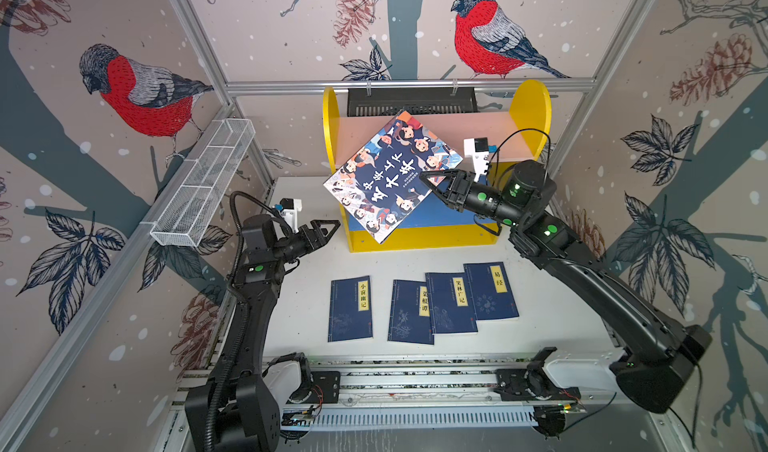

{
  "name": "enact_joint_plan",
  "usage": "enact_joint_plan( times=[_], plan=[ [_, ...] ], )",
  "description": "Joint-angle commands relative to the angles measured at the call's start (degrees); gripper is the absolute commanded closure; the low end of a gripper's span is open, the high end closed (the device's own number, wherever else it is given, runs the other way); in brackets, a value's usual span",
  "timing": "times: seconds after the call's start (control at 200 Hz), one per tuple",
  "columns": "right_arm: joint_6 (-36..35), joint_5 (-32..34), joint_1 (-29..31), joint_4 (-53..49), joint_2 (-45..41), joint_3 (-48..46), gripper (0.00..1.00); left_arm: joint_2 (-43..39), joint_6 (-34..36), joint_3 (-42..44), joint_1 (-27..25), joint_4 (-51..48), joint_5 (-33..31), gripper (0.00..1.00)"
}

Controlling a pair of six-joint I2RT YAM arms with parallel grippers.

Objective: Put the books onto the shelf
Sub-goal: 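Lift the book toward the blue shelf with the right gripper while the left withdraws, then lower the illustrated book onto the pink upper shelf with the right gripper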

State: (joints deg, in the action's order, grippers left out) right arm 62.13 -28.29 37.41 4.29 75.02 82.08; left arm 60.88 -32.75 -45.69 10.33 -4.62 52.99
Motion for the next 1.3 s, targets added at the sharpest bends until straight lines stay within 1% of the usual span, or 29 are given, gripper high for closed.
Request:
enact_joint_plan(
  times=[0.0, 0.11, 0.325, 0.635, 0.691, 0.776, 0.856, 0.951, 1.151, 1.181, 1.221, 1.296],
  plan=[
    [2.4, 4.0, -0.2, 12.6, 0.8, 2.5, 0.98, -0.1, -0.7, -0.6, 0.0, 4.1, 2.1, 0.22],
    [3.8, 8.4, -0.2, 13.9, 1.7, 3.1, 0.99, -0.2, -2.2, -1.0, -0.1, 5.6, 2.4, 0.21],
    [5.0, 17.8, 0.2, 14.6, 2.7, 4.9, 0.98, -0.5, -7.6, -2.0, -1.5, 10.3, 2.5, 0.21],
    [6.5, 32.6, 3.9, 12.1, 3.7, 6.4, 0.99, -1.6, -8.0, -4.2, -3.5, 9.7, 2.7, 0.22],
    [6.5, 35.1, 4.8, 13.1, 3.8, 6.1, 0.98, -1.8, -8.6, -4.8, -3.9, 9.6, 2.9, 0.21],
    [7.0, 38.7, 6.4, 12.0, 4.4, 7.3, 0.99, -2.1, -10.2, -5.7, -4.4, 9.6, 3.4, 0.22],
    [7.9, 40.5, 7.3, 12.0, 5.3, 8.1, 0.99, -2.5, -11.9, -6.5, -4.6, 9.4, 3.8, 0.21],
    [9.5, 42.8, 8.3, 9.7, 6.6, 10.0, 0.98, -2.9, -14.9, -7.7, -4.6, 10.1, 5.1, 0.22],
    [12.7, 45.0, 9.8, 9.8, 8.6, 10.7, 0.99, -3.6, -25.2, -11.1, -4.6, 16.0, 7.7, 0.22],
    [13.5, 45.5, 10.0, 9.6, 8.8, 10.8, 0.99, -3.7, -26.3, -11.2, -4.6, 16.7, 7.7, 0.22],
    [14.5, 45.9, 10.2, 9.5, 9.0, 10.6, 0.99, -3.9, -27.7, -13.5, -4.6, 17.7, 7.7, 0.21],
    [16.7, 46.5, 10.3, 9.5, 9.0, 9.8, 0.98, -4.1, -29.7, -15.1, -4.6, 18.3, 6.3, 0.21]
  ],
)
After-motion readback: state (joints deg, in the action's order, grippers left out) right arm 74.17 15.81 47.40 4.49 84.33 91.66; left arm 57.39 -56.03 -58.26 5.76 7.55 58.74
